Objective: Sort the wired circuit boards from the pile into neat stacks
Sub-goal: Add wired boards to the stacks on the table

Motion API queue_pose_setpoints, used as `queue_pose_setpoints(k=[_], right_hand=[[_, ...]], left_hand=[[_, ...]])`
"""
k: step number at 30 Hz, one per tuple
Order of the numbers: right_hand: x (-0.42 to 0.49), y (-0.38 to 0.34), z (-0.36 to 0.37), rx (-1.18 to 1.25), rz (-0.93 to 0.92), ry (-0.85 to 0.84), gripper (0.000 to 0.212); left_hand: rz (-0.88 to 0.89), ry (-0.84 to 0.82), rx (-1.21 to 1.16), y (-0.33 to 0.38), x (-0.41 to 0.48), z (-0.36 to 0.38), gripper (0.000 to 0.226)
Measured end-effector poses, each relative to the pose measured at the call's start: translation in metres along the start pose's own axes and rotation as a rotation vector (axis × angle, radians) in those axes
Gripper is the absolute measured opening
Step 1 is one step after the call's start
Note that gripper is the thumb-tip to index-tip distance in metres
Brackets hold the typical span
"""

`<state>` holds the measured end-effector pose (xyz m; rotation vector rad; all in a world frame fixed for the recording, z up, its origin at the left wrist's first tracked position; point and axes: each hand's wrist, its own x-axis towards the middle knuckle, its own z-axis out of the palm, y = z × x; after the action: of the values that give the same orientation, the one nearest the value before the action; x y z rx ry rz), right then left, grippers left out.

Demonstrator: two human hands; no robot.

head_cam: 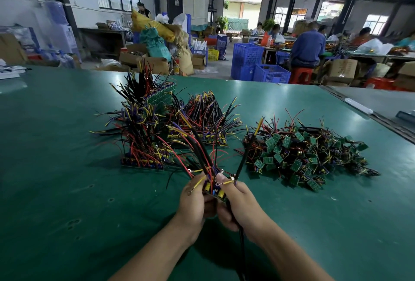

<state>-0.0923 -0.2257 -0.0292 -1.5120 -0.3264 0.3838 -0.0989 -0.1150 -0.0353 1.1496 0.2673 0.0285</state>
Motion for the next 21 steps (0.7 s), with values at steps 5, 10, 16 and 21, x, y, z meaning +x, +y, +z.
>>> queue_pose_setpoints(k=[5, 10, 16, 21], right_hand=[[0.001, 0.001, 0.007, 0.138, -0.020, 0.024, 0.048], [0.004, 0.003, 0.000, 0.167, -0.009, 0.080, 0.053], [0.008, -0.002, -0.013, 0.400, 0.024, 0.190, 0.059], [0.006, -0.008, -0.013, 0.298, -0.042, 0.264, 0.065]], left_hand=[[-0.076, -0.029, -0.099, 0.006, -0.002, 0.004, 0.067], [0.074, 0.022, 0.000, 0.011, 0.012, -0.011, 0.047], [0.259, 0.241, 0.992, 0.016, 0.028, -0.042, 0.046], [0.290, 0.337, 1.430, 0.017, 0.029, -0.048, 0.049]])
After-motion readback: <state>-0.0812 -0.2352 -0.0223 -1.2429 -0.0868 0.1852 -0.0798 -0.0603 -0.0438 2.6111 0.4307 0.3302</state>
